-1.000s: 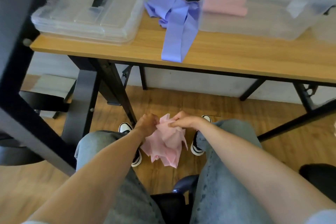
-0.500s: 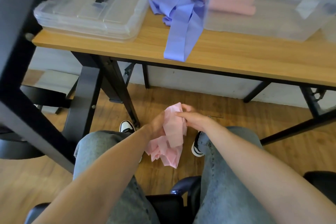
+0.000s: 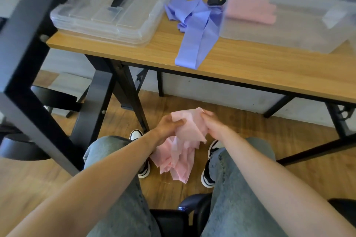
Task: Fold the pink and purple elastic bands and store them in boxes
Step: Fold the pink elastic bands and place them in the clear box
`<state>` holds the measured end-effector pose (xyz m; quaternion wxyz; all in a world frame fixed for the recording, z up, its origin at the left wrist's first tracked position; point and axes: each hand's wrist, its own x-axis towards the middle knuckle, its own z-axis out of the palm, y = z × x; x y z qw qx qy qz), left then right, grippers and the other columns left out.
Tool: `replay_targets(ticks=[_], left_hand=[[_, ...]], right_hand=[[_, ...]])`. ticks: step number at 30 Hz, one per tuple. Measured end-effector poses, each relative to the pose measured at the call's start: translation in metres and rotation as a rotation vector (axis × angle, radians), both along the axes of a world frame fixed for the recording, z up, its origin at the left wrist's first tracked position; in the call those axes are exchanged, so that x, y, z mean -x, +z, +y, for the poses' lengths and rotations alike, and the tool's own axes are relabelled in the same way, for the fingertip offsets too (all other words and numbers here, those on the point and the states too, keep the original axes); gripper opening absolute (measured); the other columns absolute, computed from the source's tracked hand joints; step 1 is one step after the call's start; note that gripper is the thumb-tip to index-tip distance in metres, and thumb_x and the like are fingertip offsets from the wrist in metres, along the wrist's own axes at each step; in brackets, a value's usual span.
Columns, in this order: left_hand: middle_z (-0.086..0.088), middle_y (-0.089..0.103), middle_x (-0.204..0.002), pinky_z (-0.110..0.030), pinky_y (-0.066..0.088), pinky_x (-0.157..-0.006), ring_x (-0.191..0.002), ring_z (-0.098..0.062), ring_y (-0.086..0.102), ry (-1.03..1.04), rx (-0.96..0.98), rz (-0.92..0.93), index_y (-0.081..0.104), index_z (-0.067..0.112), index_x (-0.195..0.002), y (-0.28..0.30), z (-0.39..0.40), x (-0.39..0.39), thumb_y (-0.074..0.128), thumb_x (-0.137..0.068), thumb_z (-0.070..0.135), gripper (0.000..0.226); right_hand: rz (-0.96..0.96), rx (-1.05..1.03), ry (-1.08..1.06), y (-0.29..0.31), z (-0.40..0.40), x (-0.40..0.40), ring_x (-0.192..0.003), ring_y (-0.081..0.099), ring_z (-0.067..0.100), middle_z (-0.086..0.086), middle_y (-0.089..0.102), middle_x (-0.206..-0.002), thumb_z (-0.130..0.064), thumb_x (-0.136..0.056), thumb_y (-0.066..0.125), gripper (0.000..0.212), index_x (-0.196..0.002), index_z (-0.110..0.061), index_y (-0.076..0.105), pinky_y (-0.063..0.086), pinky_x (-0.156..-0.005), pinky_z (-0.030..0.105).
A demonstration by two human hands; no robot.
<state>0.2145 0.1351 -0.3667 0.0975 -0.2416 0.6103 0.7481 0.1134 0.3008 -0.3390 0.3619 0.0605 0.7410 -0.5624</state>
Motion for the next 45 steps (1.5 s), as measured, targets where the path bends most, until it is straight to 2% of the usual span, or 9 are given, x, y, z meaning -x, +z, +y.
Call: replay_targets(ticks=[3, 9, 13, 19, 27, 30, 34, 40, 45], left_hand=[[-0.012, 0.066, -0.125, -0.053, 0.061, -0.088, -0.111, -0.031, 0.069, 0.074, 0.081, -0.019, 0.060, 0.019, -0.126, 0.006, -0.010, -0.001, 0.070, -0.096, 0.033, 0.035], [-0.013, 0.059, -0.124, -0.044, 0.065, -0.078, -0.109, -0.032, 0.068, 0.247, 0.103, 0.059, 0.050, 0.018, -0.119, 0.025, -0.015, -0.013, 0.075, -0.093, 0.024, 0.037], [-0.014, 0.057, -0.125, -0.034, 0.063, -0.070, -0.112, -0.035, 0.066, 0.280, -0.036, 0.102, 0.038, 0.023, -0.136, 0.035, -0.026, -0.018, 0.078, -0.089, 0.010, 0.063], [-0.003, 0.074, -0.111, -0.033, 0.063, -0.083, -0.110, -0.023, 0.072, 0.169, 0.106, 0.256, 0.065, 0.010, -0.122, 0.038, -0.032, -0.023, 0.078, -0.084, 0.002, 0.041], [-0.003, 0.076, -0.103, -0.030, 0.064, -0.073, -0.090, -0.018, 0.076, 0.163, 0.454, 0.299, 0.075, 0.007, -0.106, 0.029, -0.029, -0.027, 0.080, -0.085, 0.015, 0.023], [0.000, 0.076, -0.101, -0.028, 0.064, -0.074, -0.089, -0.016, 0.076, 0.099, 0.516, 0.327, 0.077, 0.008, -0.106, 0.025, -0.030, -0.029, 0.080, -0.084, 0.015, 0.023], [0.006, 0.077, -0.094, -0.026, 0.063, -0.077, -0.082, -0.009, 0.076, 0.032, 0.618, 0.309, 0.077, 0.011, -0.110, 0.021, -0.030, -0.030, 0.079, -0.085, 0.012, 0.025], [0.017, 0.075, -0.080, -0.019, 0.060, -0.069, -0.073, -0.003, 0.072, 0.053, 0.810, 0.354, 0.081, 0.018, -0.100, 0.023, -0.027, -0.035, 0.075, -0.092, 0.020, 0.010], [0.009, 0.075, -0.069, -0.027, 0.063, -0.071, -0.064, -0.012, 0.073, 0.102, 0.710, 0.295, 0.081, 0.015, -0.100, 0.027, -0.022, -0.035, 0.074, -0.094, 0.022, 0.012]], right_hand=[[-0.031, 0.063, -0.070, 0.003, 0.010, 0.002, -0.090, 0.071, 0.021, 0.006, 0.073, -0.104, -0.030, -0.110, 0.050, 0.020, -0.115, -0.019, 0.066, 0.059, -0.073, 0.033], [-0.118, 0.308, 0.003, 0.003, 0.018, -0.006, -0.110, 0.074, 0.025, 0.010, 0.074, -0.123, -0.029, -0.096, 0.072, 0.037, -0.132, -0.019, 0.067, 0.062, -0.089, 0.041], [-0.061, 0.370, 0.121, 0.014, 0.020, -0.006, -0.116, 0.071, 0.023, 0.007, 0.073, -0.127, -0.008, -0.090, 0.077, 0.050, -0.136, -0.021, 0.063, 0.061, -0.093, 0.040], [0.231, 0.200, 0.101, 0.032, 0.027, -0.003, -0.104, 0.075, 0.020, 0.008, 0.077, -0.111, 0.003, -0.083, 0.081, 0.072, -0.141, -0.028, 0.052, 0.064, -0.087, 0.037], [0.513, -0.012, 0.126, 0.021, 0.034, -0.005, -0.081, 0.076, 0.013, -0.001, 0.078, -0.097, -0.011, -0.088, 0.081, 0.020, -0.106, -0.016, 0.077, 0.061, -0.072, 0.021], [0.547, -0.029, 0.106, 0.016, 0.037, -0.005, -0.077, 0.076, 0.019, -0.001, 0.079, -0.091, -0.012, -0.089, 0.081, 0.013, -0.101, -0.015, 0.079, 0.063, -0.074, 0.026], [0.621, -0.110, 0.134, 0.014, 0.037, -0.004, -0.077, 0.074, 0.011, -0.003, 0.077, -0.088, -0.013, -0.092, 0.077, 0.005, -0.096, -0.016, 0.079, 0.062, -0.072, 0.023], [0.795, -0.284, 0.186, 0.015, 0.034, -0.008, -0.076, 0.059, 0.006, -0.011, 0.065, -0.081, -0.020, -0.094, 0.075, 0.006, -0.095, -0.021, 0.080, 0.044, -0.067, 0.012], [0.760, -0.216, 0.199, 0.018, 0.035, -0.013, -0.057, 0.066, 0.011, -0.008, 0.067, -0.063, -0.020, -0.098, 0.070, 0.007, -0.098, -0.021, 0.077, 0.057, -0.067, 0.022]])
